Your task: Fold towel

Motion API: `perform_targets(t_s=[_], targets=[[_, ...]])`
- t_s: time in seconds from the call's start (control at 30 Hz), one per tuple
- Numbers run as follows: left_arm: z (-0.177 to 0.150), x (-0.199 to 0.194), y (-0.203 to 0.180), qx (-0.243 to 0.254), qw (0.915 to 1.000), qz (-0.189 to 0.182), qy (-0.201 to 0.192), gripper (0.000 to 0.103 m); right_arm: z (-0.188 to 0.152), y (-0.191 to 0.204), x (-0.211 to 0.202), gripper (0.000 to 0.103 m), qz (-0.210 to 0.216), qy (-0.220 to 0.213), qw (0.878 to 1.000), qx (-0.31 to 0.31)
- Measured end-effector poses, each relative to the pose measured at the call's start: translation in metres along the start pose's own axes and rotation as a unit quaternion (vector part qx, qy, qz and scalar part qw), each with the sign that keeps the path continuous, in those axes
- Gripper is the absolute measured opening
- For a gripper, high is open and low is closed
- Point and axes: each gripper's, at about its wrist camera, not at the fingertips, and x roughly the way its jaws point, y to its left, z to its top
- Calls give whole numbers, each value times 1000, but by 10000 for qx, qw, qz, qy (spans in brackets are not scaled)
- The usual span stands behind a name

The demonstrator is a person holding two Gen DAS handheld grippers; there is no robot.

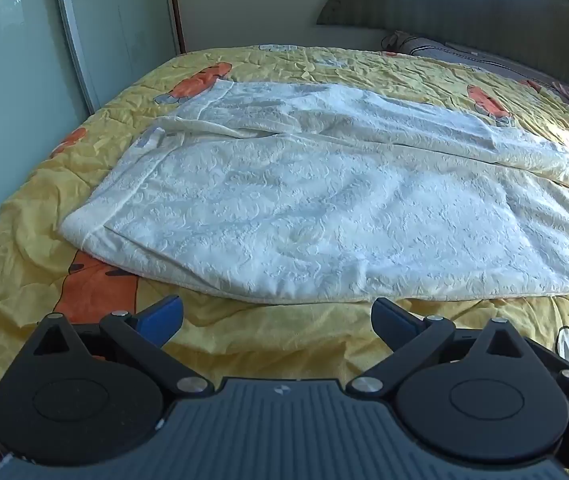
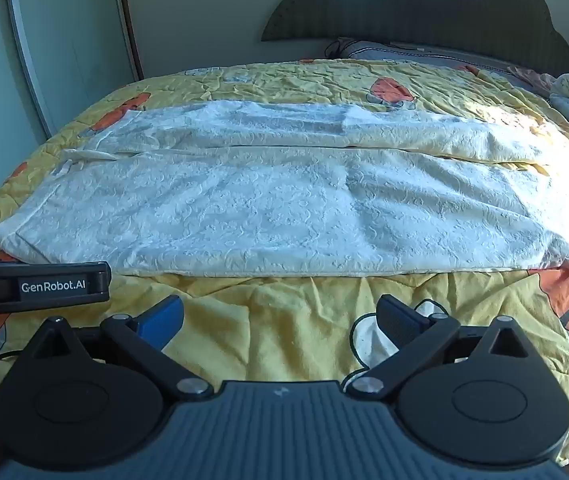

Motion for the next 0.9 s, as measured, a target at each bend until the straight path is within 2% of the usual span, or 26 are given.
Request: perform_targets(t_s=[0.27,0.9], targets=[[-1,-4,-1,19,10000,-10,-73,102,-2,1,-3,103,10,71,10000,33],[-6,3,-3,18,10000,-9,24,102,-1,-3,2,103,42,82,9999,48]])
